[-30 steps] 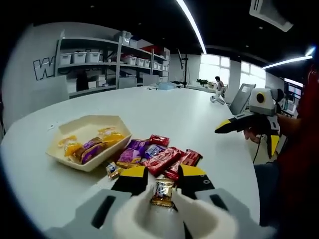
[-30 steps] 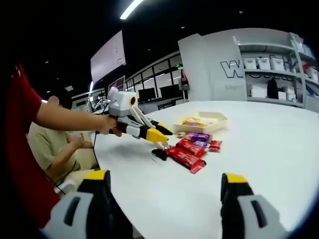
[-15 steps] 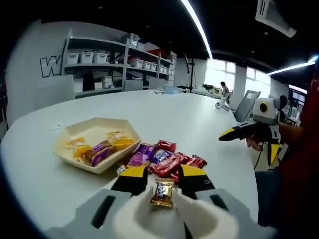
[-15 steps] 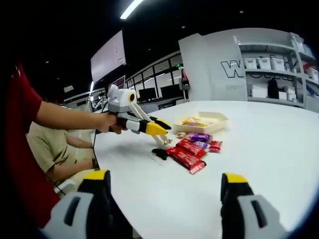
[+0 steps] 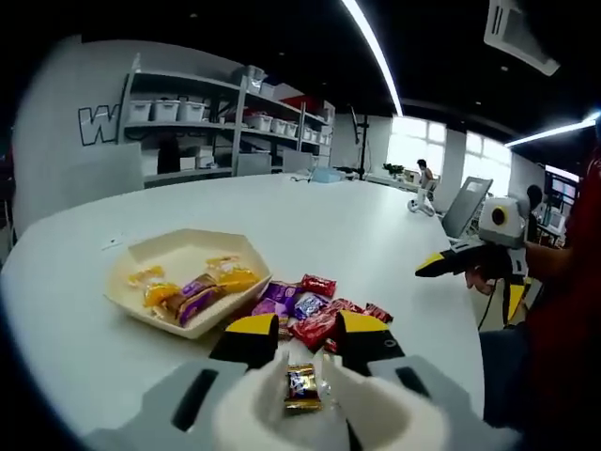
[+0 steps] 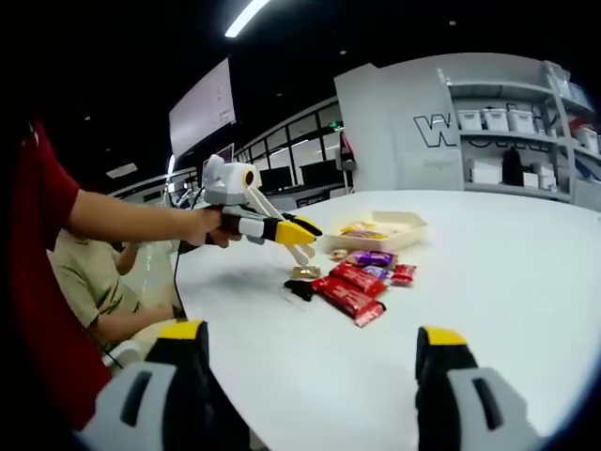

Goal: Place the target food into the container with the food tongs after gripping and lifting it, then release it inside without dropping or visibly crushing the food.

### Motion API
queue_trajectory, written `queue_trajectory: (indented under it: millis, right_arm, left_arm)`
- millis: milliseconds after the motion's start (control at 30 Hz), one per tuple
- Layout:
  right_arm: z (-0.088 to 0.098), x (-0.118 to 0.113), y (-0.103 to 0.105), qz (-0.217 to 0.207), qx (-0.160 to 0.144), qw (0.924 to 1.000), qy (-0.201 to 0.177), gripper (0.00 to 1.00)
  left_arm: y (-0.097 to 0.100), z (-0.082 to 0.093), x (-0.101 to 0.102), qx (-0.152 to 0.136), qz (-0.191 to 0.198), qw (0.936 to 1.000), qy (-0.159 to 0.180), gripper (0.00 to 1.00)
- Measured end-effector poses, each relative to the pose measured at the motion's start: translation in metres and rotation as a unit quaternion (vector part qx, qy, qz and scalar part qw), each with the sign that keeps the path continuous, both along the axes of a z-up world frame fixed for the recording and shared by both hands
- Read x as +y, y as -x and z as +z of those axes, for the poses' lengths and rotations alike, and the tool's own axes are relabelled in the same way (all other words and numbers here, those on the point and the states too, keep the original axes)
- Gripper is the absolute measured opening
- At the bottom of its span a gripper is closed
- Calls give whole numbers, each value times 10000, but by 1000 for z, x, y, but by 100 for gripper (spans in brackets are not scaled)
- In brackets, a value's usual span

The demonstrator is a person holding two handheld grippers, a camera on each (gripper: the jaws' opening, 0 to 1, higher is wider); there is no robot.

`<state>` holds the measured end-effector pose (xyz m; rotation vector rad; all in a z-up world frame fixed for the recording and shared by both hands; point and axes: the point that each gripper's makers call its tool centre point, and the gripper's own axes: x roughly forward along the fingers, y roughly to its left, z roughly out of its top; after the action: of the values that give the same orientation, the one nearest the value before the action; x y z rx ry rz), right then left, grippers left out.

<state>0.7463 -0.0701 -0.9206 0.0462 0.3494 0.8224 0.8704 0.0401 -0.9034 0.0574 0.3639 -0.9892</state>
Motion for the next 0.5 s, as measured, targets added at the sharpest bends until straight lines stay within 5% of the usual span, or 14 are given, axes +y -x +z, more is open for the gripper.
queue_trajectory:
  millis: [500]
  right_arm:
    - [-3, -1, 2, 9, 27, 10000, 48, 90]
  left_arm:
    - [0, -21, 0, 95, 52, 9997, -204, 28]
